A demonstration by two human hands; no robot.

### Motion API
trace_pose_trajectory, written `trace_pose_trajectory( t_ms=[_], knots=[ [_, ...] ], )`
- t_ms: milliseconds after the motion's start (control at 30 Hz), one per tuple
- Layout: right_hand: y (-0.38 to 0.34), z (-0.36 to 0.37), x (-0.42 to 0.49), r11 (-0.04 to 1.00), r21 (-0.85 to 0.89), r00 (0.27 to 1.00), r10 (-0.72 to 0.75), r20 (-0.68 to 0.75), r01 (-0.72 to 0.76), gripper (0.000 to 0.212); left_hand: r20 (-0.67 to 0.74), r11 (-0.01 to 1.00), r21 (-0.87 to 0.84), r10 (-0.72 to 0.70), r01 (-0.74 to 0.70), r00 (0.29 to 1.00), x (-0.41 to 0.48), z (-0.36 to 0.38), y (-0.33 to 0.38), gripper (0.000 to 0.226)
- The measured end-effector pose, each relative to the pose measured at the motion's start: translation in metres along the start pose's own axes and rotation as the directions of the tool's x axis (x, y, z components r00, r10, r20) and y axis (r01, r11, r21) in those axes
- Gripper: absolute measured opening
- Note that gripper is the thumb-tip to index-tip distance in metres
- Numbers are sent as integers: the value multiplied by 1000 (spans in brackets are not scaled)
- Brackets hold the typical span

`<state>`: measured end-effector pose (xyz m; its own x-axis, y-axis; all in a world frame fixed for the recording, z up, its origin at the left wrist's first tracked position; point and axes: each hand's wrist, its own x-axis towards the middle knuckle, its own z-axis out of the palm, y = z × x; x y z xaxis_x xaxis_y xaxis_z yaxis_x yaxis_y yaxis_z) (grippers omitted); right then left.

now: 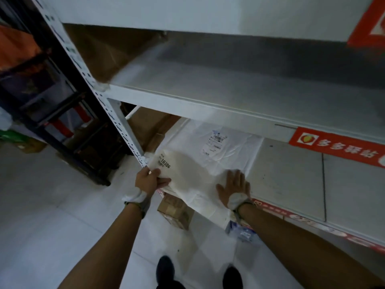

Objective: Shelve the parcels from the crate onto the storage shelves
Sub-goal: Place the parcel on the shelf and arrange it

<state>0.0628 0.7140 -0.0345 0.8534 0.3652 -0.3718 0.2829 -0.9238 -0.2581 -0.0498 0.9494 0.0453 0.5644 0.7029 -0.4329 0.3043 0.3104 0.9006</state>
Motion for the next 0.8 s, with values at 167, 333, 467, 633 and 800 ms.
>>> trace_pose_trajectory(
  t_ms=[167, 333, 467, 633, 800],
  knots=[
    [-44, 4, 37, 986, -105, 991, 132, -21, -133, 73, 70, 999, -27, 39, -37, 997, 39, -25, 22, 15],
    [-113, 7, 80, 974, -106, 979, 193, -71, -200, 64, 83, 991, 25, 130, -133, 988, 86, -55, 37, 19],
    [-154, 8, 115, 988, 28, 987, 155, -33, -154, 62, 112, 951, 111, 277, -289, 954, 113, -80, 47, 23],
    [-196, 5, 151, 1000, -5, 999, 17, 30, -17, 66, 161, 875, 170, 429, -453, 889, 121, -97, 69, 19],
    [-239, 3, 174, 998, -9, 995, -56, 84, 57, 70, 98, 808, 241, 530, -537, 842, 146, -122, 78, 19]
  ],
)
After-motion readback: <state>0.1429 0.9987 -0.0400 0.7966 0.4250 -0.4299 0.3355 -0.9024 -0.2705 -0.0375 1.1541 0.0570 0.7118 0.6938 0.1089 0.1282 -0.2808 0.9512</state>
